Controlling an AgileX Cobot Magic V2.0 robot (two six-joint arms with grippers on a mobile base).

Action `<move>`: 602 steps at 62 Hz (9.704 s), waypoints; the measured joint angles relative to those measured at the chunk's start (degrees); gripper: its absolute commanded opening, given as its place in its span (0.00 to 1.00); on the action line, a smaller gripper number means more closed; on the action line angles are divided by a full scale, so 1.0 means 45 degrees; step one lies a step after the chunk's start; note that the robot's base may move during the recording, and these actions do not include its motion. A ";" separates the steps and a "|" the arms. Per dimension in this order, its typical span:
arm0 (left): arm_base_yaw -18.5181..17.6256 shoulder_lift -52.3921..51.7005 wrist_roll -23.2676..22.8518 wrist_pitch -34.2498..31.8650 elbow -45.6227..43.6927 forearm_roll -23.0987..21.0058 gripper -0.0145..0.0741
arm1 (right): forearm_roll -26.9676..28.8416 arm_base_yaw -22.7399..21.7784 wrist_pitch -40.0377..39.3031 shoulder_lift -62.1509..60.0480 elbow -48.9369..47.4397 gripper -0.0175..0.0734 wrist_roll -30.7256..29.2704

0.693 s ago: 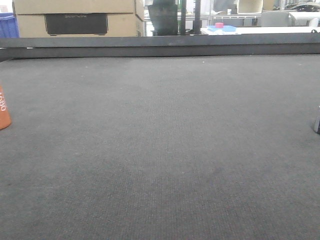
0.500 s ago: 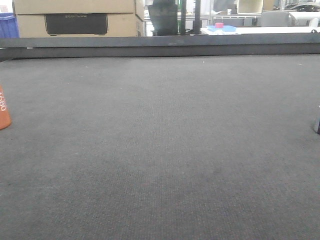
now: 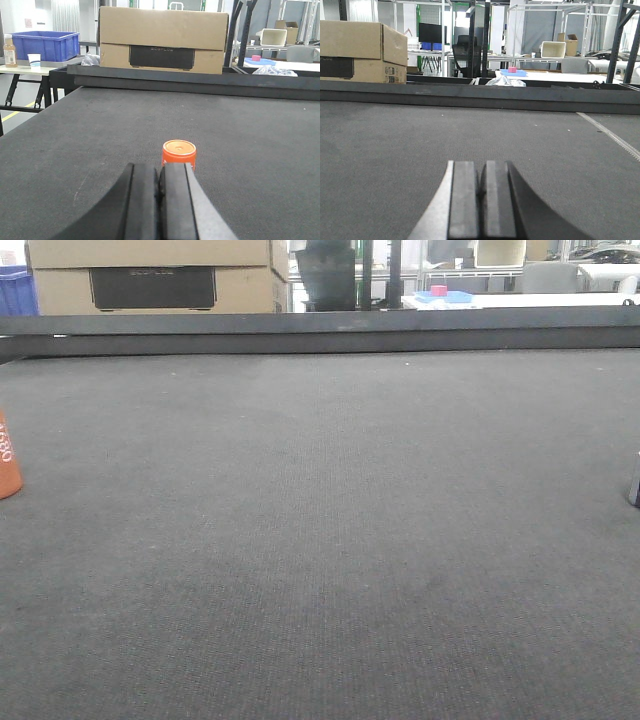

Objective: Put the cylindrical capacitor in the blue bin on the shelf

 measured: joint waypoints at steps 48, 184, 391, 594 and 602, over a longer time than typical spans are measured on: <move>0.0000 0.9152 0.0000 0.8660 -1.0085 0.0407 0.04 | 0.0651 0.0000 0.8803 0.7645 -0.8571 0.01 0.0000; 0.0000 1.9112 0.0048 1.2217 -1.7422 -0.1050 0.04 | 0.1599 0.0601 1.0728 2.1921 -1.4292 0.16 0.0000; -0.2125 1.0024 0.2325 0.2116 -0.9358 -0.3511 0.04 | 0.0809 0.0621 0.3992 1.0945 -1.0526 0.01 0.0000; 0.0519 0.4282 0.2325 0.2640 -0.8879 -0.2790 0.04 | 0.1091 0.0621 0.4762 0.6248 -1.0526 0.01 0.0000; 0.0519 0.4226 0.2325 0.2640 -0.8879 -0.2790 0.04 | 0.1091 0.0621 0.4762 0.6248 -1.0526 0.01 0.0000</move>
